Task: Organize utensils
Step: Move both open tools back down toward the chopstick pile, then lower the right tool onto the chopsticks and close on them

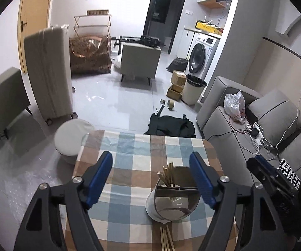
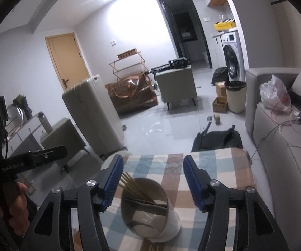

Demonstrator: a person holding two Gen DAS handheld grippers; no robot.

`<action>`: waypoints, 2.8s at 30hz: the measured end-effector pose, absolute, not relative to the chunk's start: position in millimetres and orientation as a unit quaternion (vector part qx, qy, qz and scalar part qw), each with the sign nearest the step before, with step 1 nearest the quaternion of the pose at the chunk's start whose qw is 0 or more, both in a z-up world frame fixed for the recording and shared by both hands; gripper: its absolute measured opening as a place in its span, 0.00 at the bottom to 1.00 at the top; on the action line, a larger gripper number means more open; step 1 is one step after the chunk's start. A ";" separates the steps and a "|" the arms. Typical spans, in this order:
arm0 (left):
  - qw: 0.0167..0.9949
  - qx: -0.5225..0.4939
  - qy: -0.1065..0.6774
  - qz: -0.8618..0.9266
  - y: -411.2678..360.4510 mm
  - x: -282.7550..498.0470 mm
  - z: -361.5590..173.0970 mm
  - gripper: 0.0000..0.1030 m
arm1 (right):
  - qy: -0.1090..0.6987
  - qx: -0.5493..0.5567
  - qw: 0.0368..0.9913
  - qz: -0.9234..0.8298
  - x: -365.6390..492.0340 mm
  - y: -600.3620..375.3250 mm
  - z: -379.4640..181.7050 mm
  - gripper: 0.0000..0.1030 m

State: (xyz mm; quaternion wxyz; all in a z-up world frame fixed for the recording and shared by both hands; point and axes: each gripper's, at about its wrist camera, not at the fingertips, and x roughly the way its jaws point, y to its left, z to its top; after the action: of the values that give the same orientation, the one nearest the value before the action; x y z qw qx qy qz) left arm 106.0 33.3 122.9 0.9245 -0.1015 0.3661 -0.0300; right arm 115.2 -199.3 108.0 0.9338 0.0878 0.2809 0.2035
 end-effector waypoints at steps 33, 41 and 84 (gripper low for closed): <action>0.936 -0.043 0.350 0.013 4.8 33.3 47.1 0.93 | 0.299 0.052 0.936 0.177 3.1 -213.5 39.7 0.99; 0.923 -0.044 0.380 0.029 6.3 29.3 13.9 0.93 | 0.356 0.019 0.914 0.194 10.3 -203.9 -2.4 0.98; 0.860 -0.132 0.487 0.082 86.4 49.8 -21.4 0.93 | 0.555 -0.125 0.805 0.167 84.3 -109.4 -134.2 0.26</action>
State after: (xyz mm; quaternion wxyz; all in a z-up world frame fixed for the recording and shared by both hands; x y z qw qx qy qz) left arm 49.8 86.4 -21.4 0.8596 -0.1321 0.4868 0.0819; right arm 84.3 -109.4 -134.2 0.8051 -0.1251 0.5552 0.1671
